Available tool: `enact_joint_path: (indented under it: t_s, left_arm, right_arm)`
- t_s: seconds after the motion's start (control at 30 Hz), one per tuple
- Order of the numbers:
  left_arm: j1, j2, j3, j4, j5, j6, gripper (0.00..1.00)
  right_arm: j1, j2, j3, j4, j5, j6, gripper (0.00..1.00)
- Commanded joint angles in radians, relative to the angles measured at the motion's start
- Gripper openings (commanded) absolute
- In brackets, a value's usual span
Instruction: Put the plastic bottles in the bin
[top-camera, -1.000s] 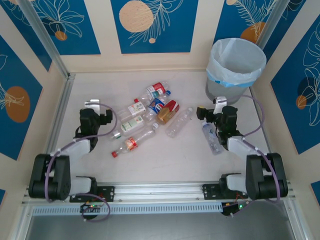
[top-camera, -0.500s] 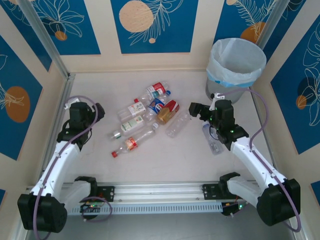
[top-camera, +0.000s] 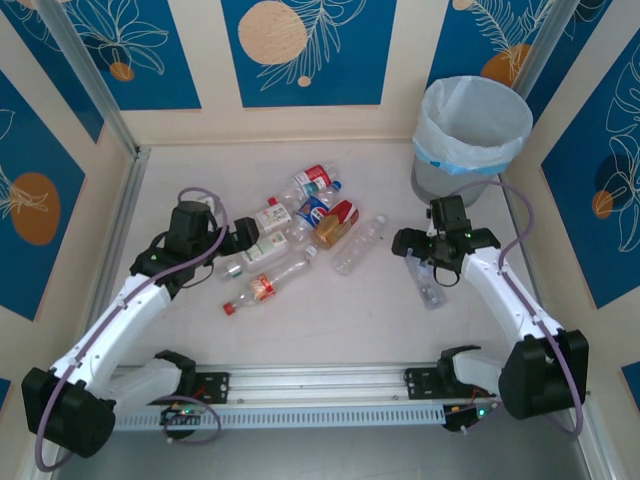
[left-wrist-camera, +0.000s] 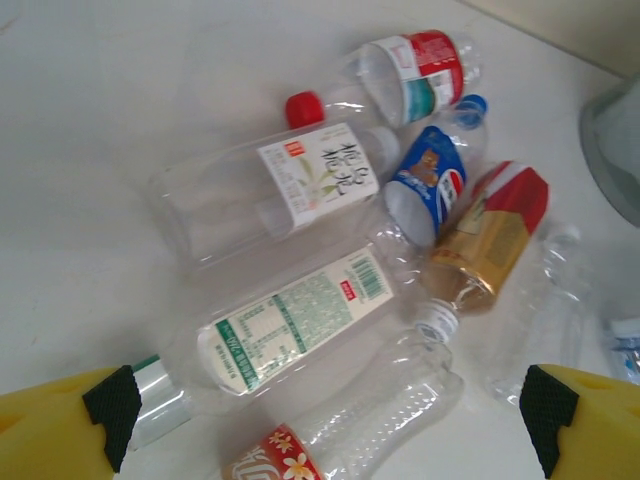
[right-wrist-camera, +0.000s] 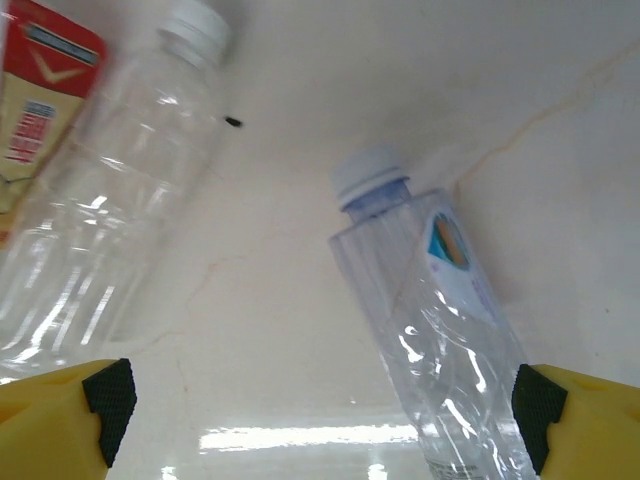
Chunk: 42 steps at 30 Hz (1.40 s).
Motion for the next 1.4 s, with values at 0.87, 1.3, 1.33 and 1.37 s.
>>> enact_joint_path:
  t_s: [0.87,1.3,1.33,1.37]
  left_arm:
    - [-0.008,-0.159,-0.209,0.244,0.176,-0.032,0.99]
    - [-0.008,-0.161,-0.250,0.295,0.134,-0.085,0.99]
    - [-0.007,-0.160,-0.253,0.296,0.135,-0.085,0.99]
    - [-0.008,-0.160,-0.254,0.299,0.139,-0.084,0.99]
  right_arm:
    - [0.002,0.432,0.136,-0.022,0.093,-0.110,0.91]
    - [0.016,0.459,0.129,-0.013,0.128,-0.109,0.68]
    - [0.016,0.458,0.128,-0.011,0.133,-0.105,0.67]
    - [0.017,0.453,0.128,-0.009,0.134,-0.102,0.65]
